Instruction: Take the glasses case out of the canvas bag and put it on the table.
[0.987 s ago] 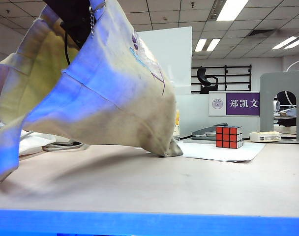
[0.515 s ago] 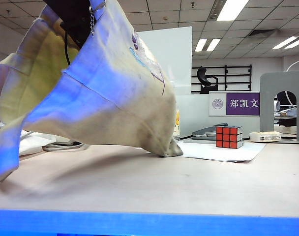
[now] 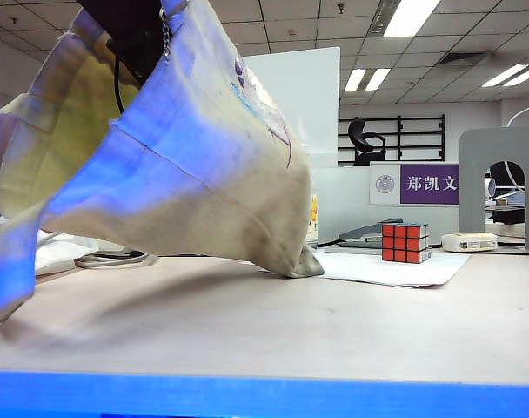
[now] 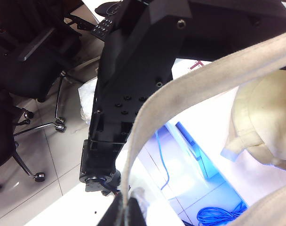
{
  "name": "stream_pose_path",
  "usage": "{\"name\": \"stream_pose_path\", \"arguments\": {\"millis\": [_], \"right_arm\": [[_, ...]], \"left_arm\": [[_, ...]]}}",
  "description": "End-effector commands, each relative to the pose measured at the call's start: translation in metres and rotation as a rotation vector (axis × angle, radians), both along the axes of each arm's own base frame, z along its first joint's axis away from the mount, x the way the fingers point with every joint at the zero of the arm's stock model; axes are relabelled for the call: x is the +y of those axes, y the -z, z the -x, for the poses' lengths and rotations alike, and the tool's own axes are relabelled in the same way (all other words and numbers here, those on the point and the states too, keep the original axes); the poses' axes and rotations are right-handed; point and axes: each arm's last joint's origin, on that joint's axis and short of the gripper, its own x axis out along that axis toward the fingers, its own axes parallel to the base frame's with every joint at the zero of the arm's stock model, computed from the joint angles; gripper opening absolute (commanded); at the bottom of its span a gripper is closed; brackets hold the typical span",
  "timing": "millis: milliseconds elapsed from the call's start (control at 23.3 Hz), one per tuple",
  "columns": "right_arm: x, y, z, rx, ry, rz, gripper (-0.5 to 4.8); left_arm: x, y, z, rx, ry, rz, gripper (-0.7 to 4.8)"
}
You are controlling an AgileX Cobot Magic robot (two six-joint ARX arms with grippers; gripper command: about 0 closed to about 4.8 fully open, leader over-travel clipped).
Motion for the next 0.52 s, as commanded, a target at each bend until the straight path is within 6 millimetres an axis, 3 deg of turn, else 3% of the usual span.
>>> {"name": "stream_pose_path", "arguments": {"millis": [43,386,515], "right_arm": [[0.001,-0.002,0.0,-0.018,0.001,-0.017,-0.02],[-0.008,0.003,-0.011,-0.223,0.276,0.126,-0.02],[-0.012,0.003,-0.012,-0.372,0.266,0.233,-0.02]], "left_arm": [[-0.003,-0.011,-0.004,-0.081,0.006,0.044,0.25],[-0.003,-0.01,-0.003,-0.037,-0.032,0.073,0.25],[-0.001,-0.006,0.001,0.014,-0.034,0.042,0.25]]}}
